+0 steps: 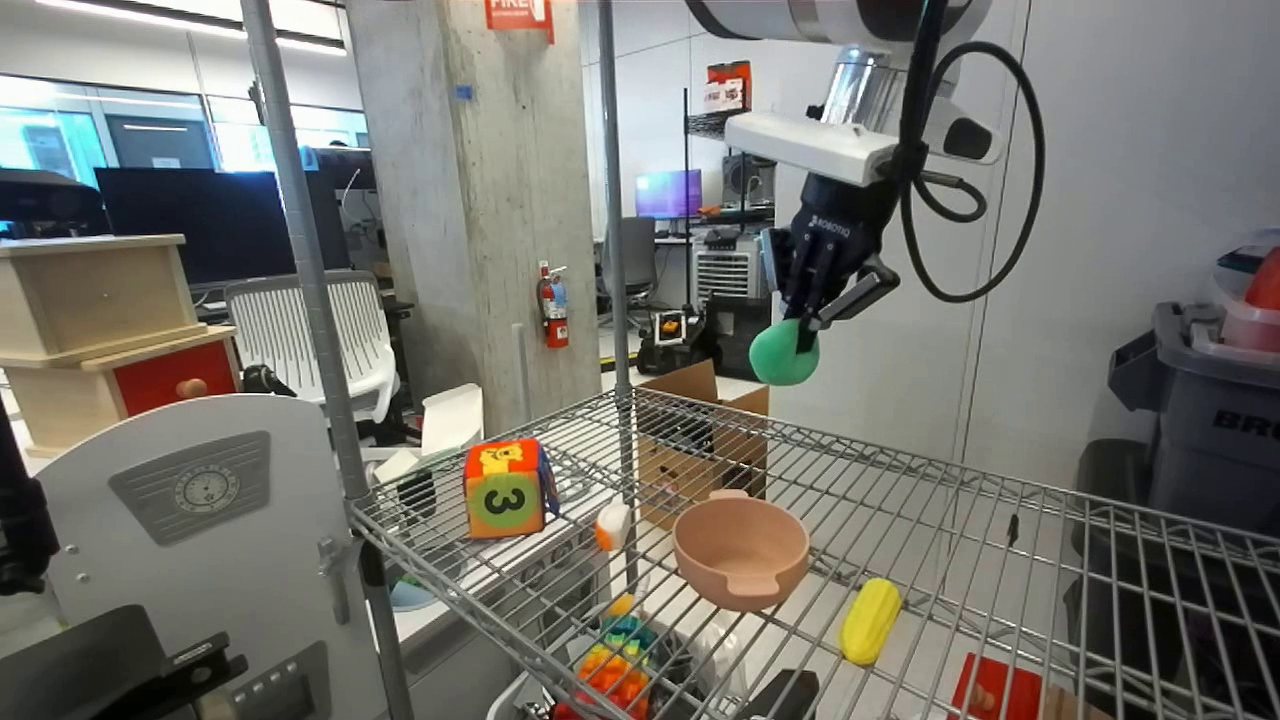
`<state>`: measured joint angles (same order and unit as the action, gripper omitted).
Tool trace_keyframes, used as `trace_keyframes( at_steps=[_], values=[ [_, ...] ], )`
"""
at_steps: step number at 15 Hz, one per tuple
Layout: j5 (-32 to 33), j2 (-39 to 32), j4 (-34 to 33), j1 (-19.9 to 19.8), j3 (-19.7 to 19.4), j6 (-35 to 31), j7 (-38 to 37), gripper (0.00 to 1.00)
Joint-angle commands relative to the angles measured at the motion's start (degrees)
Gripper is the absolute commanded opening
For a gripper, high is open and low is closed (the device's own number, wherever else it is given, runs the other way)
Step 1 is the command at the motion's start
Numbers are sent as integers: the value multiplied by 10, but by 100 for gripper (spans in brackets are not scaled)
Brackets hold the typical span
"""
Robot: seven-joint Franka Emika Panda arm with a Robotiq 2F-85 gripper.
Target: Remove the green plushy from the pot and put it on the rack
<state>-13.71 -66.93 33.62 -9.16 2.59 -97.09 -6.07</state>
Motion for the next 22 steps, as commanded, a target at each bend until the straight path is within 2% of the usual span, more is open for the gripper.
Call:
trace_keyframes(
  at_steps=[1, 8, 15, 19, 20, 22],
  values=[
    [-17, -42, -59, -12, 6, -8, -60, 4],
    [-15, -85, -67, -12, 2, -102, -187, 4],
    [14, -124, -65, 3, -39, -191, -340, 4],
    [31, -135, -60, 11, -70, -183, -420, 4],
    [42, -155, -91, 10, -73, -164, -442, 4],
    [57, -161, -96, 11, -79, -145, -474, 4]
  ],
)
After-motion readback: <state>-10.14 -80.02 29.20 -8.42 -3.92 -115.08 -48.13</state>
